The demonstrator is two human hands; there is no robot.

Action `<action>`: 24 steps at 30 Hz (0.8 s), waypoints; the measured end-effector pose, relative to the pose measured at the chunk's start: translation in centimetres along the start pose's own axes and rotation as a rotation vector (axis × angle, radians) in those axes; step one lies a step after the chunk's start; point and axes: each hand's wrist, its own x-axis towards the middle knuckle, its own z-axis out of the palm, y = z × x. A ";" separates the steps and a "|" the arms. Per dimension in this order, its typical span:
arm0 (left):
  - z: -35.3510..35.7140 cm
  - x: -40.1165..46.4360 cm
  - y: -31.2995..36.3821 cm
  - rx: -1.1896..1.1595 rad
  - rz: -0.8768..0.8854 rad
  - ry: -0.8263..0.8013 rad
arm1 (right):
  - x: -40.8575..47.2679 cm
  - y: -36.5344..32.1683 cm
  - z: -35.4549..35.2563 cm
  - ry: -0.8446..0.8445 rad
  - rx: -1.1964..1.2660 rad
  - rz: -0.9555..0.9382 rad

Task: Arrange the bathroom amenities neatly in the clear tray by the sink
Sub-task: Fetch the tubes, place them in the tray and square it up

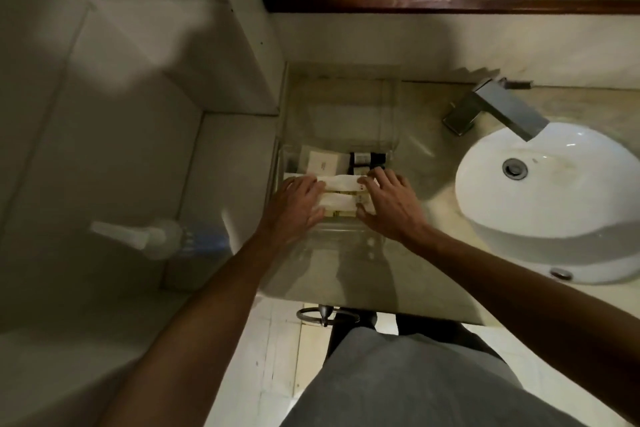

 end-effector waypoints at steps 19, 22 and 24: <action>1.9 2.6 -0.5 -0.064 -0.141 -0.094 | 1.4 -1.5 3.7 -0.087 -0.066 0.181; 3.0 2.7 -0.9 -0.117 -0.143 -0.120 | 2.6 -1.1 4.2 -0.082 -0.018 0.191; 3.5 3.2 -1.3 -0.130 -0.147 -0.128 | 3.1 -0.8 4.9 -0.114 0.011 0.243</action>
